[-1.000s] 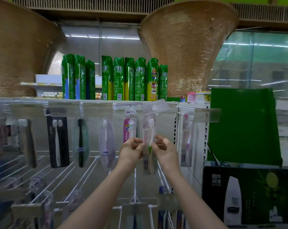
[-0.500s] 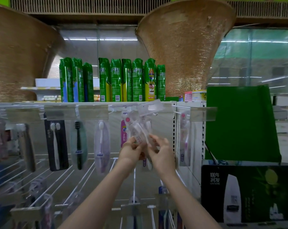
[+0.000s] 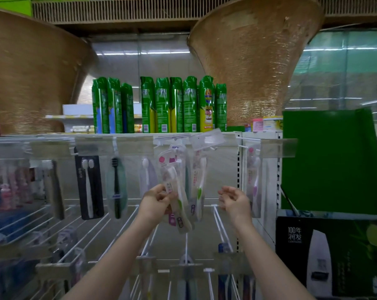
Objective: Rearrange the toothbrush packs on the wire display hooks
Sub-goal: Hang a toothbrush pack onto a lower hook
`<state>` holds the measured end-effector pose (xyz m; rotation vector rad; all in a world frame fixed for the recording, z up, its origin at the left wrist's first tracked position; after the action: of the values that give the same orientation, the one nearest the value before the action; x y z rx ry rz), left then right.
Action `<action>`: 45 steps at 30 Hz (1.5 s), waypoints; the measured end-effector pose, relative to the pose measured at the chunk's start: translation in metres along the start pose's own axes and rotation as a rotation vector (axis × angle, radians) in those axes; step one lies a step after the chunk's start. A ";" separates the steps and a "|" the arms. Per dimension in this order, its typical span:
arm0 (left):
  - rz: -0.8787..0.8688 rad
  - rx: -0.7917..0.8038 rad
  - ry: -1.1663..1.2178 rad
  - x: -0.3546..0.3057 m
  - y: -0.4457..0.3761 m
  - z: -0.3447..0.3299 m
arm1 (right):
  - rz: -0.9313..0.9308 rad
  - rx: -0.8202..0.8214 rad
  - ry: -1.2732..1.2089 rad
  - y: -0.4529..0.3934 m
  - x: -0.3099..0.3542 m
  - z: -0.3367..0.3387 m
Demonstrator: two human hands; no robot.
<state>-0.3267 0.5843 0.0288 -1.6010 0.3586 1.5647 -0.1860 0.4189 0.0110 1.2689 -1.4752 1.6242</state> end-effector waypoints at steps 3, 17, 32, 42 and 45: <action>0.004 0.017 0.033 -0.002 0.002 -0.001 | 0.059 0.102 0.076 -0.005 0.005 -0.013; -0.033 0.009 -0.003 0.002 -0.005 -0.001 | 0.173 0.199 0.143 -0.012 0.021 -0.047; -0.045 0.053 0.047 -0.013 0.008 -0.011 | 0.063 0.509 0.109 0.017 0.042 -0.048; -0.049 0.055 0.010 -0.016 0.033 0.002 | -0.111 0.553 -0.062 0.050 0.035 -0.048; -0.064 0.064 -0.005 -0.017 0.041 0.009 | -0.141 0.597 -0.122 0.064 0.033 -0.050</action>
<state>-0.3650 0.5601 0.0308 -1.5440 0.3482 1.4944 -0.2684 0.4480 0.0197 1.7716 -0.9566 1.9949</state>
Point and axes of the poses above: each hand's wrist, its own y-axis away from the middle knuckle, its own z-axis out of the back of the hand, x = y × z, the point moved 5 cm from there along -y, towards the middle knuckle
